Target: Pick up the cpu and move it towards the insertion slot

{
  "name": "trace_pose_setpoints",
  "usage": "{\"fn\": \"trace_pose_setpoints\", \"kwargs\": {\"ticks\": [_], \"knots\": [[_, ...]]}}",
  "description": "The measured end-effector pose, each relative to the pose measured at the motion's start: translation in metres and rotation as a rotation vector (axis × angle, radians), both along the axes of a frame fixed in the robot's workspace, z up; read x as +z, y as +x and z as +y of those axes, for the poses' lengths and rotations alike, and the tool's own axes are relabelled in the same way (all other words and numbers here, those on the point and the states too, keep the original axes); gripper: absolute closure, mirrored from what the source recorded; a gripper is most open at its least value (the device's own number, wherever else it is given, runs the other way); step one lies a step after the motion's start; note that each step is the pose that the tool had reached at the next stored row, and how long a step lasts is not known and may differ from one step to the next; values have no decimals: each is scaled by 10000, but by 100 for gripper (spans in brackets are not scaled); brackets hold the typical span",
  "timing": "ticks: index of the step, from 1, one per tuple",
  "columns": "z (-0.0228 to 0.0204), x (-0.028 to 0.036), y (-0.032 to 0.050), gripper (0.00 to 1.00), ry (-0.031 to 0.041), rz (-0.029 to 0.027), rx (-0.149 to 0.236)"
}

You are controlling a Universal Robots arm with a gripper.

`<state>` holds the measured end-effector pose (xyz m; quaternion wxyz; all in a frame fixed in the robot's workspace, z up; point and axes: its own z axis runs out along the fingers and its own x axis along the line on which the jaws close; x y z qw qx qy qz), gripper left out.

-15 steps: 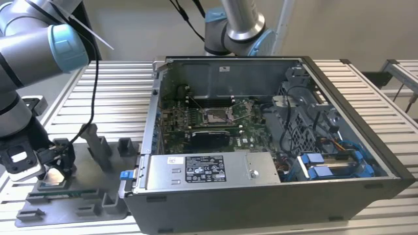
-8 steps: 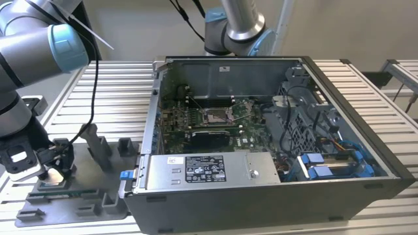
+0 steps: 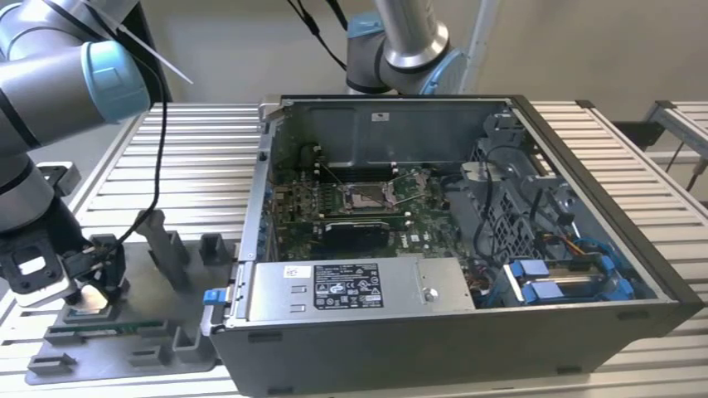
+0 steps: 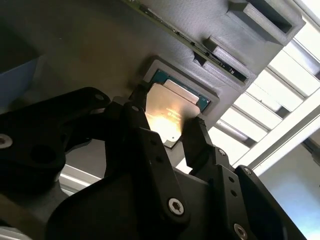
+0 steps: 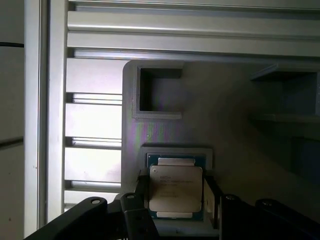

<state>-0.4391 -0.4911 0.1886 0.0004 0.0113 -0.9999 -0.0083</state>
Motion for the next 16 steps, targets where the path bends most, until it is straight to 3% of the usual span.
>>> {"fn": "trace_pose_setpoints", "kwargs": {"ticks": [3,6,11,16], "knots": [[1,8,1,100,3,0,0],[0,72,0,100,0,7,0],[0,243,0,100,0,10,-1],[0,466,1,100,-1,12,1]]}}
